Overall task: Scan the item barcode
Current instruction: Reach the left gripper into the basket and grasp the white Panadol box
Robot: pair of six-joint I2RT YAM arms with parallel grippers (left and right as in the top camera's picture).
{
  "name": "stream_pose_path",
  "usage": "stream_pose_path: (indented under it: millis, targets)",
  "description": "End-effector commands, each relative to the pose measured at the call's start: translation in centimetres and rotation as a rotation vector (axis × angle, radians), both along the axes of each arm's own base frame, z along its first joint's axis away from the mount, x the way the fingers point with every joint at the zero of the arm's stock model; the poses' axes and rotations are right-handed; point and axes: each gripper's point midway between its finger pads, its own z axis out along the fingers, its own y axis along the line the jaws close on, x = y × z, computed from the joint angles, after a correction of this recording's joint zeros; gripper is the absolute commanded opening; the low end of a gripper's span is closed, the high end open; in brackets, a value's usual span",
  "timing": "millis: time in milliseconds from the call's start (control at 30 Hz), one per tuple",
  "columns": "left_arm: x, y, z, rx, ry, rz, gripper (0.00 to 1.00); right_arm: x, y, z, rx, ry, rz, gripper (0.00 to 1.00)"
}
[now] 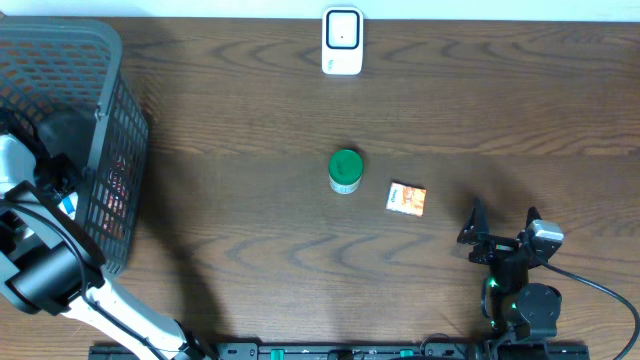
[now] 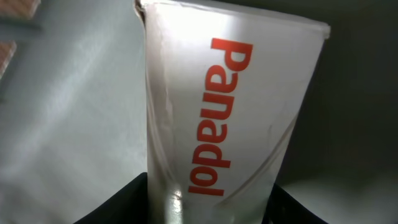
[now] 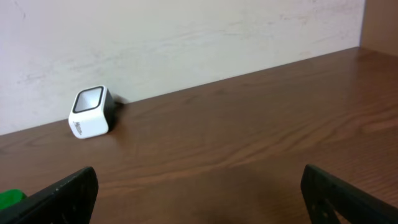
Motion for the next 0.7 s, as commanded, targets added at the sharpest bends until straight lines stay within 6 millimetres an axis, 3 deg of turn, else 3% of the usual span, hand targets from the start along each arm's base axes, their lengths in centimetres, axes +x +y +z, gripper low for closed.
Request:
stream_pose_path:
  millis: [0, 100, 233, 367, 533, 667]
  targets:
    - [-1.0, -0.4, 0.2, -0.011, 0.022, 0.047, 0.52, 0.0, -0.3, 0.0, -0.013, 0.0, -0.009, 0.99]
    - [-0.6, -0.1, 3.6, 0.032, -0.036, 0.054, 0.52, 0.0, -0.3, 0.0, -0.013, 0.0, -0.009, 0.99]
    - [-0.1, 0.0, 9.6, 0.107, -0.177, 0.101, 0.52, 0.0, -0.3, 0.0, -0.013, 0.0, -0.01, 0.99]
    - [1.0, -2.1, 15.6, 0.081, -0.389, 0.115, 0.53, 0.0, -0.3, 0.0, -0.013, 0.0, -0.009, 0.99]
    - [1.6, -6.4, 23.0, -0.015, -0.66, 0.096, 0.53, 0.0, -0.3, 0.0, -0.013, 0.0, -0.009, 0.99]
    - [0.5, -7.2, 26.0, 0.024, -0.728, 0.092, 0.52, 0.0, -0.3, 0.0, -0.013, 0.0, -0.009, 0.99]
